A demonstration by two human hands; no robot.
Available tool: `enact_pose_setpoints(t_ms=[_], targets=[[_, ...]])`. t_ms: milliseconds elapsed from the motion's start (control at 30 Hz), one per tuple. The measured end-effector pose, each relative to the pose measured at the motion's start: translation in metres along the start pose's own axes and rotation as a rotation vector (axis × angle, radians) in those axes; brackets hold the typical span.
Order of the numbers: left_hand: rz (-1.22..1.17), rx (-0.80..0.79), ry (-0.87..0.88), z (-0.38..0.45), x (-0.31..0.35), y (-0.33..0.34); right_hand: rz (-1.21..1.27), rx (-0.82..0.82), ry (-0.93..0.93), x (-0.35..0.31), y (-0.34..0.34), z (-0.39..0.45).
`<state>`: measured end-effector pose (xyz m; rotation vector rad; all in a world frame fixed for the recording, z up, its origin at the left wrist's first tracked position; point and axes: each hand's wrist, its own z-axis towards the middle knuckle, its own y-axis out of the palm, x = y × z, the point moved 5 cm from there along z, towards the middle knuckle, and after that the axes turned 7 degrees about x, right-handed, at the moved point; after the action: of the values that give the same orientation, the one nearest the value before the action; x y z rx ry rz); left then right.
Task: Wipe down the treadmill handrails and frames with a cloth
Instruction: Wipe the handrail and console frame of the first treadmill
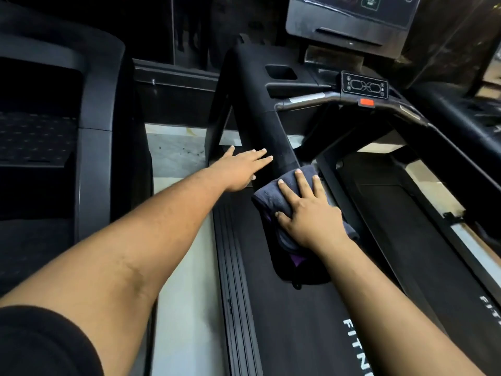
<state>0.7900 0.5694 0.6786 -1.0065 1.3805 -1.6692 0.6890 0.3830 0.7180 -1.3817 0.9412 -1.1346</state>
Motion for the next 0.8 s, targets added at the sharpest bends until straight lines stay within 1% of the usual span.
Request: enact_pose_setpoints(t_ms=[67,167,233,367,433,533,600,667,733,800], targets=[[0.02,0.005,0.046,0.007,0.007,-0.006,0.092,-0.017,0.053,0.015,0.002,-0.013],[0.022,0.0,0.063,0.016,0.01,-0.016,0.13,-0.009,0.05,0.015,0.006,0.0],[0.054,0.006,0.023,0.021,0.005,-0.018,0.157,0.009,0.043,0.008,0.005,0.03],[-0.003,0.021,-0.098,0.022,-0.003,-0.008,0.234,-0.019,0.046,-0.002,-0.006,0.086],[-0.037,0.019,-0.11,0.022,-0.003,-0.004,0.205,-0.046,0.015,0.002,-0.003,0.074],[-0.06,0.045,-0.099,0.03,-0.012,-0.003,0.088,-0.085,-0.031,0.009,0.008,0.014],[-0.07,0.054,-0.1,0.042,-0.024,-0.006,0.081,-0.088,-0.019,0.011,0.009,0.004],[-0.078,0.06,-0.1,0.053,-0.033,-0.006,0.052,-0.059,-0.004,0.002,0.004,0.029],[-0.082,0.074,-0.114,0.059,-0.039,-0.003,-0.009,-0.03,-0.005,-0.014,0.003,0.074],[-0.136,0.081,-0.121,0.061,-0.044,0.003,-0.107,-0.058,-0.013,-0.028,0.005,0.108]])
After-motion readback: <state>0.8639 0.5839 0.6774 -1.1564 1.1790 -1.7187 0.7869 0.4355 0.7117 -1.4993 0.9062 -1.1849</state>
